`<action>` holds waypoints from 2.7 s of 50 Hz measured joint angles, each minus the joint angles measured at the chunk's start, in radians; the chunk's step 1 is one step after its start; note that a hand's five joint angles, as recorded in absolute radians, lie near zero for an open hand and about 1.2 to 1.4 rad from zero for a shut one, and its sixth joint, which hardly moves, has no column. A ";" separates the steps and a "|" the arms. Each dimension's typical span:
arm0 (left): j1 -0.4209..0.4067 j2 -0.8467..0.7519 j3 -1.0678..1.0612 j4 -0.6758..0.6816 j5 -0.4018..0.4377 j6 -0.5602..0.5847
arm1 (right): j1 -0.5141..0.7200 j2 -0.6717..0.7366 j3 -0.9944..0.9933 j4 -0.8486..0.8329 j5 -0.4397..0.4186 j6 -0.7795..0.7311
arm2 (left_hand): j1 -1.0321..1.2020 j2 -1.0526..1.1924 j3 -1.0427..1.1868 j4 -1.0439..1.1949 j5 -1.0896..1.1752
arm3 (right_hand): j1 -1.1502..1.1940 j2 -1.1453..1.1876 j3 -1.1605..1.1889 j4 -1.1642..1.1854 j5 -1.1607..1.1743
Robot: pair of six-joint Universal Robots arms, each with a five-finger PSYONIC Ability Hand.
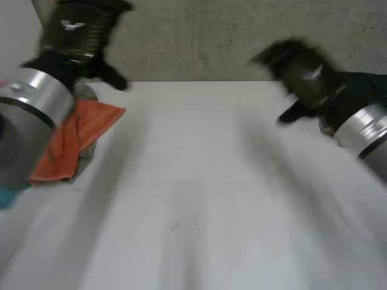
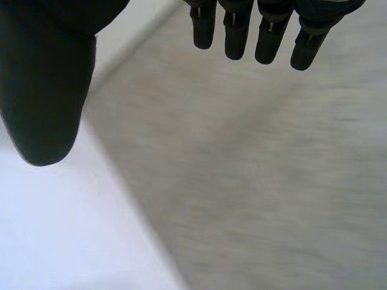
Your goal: Fold the laundry.
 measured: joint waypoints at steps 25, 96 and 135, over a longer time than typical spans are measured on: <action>0.466 -0.774 0.375 0.126 -0.032 0.790 | 0.130 0.123 0.206 0.245 0.283 -0.278 | 0.424 0.370 0.362 0.371 0.343 | 0.000 0.000 0.000 0.000 0.000; -0.243 -0.128 -0.407 -0.089 -0.301 0.228 | 0.346 0.141 -0.074 0.523 0.239 -0.428 | 0.018 0.014 0.012 0.010 0.012 | 0.000 0.000 0.000 0.000 0.000; -0.295 -0.304 -0.363 0.056 -0.194 0.214 | 0.184 0.028 -0.218 0.360 0.460 0.050 | 0.016 0.013 0.012 0.010 0.010 | 0.855 0.967 0.973 0.989 0.911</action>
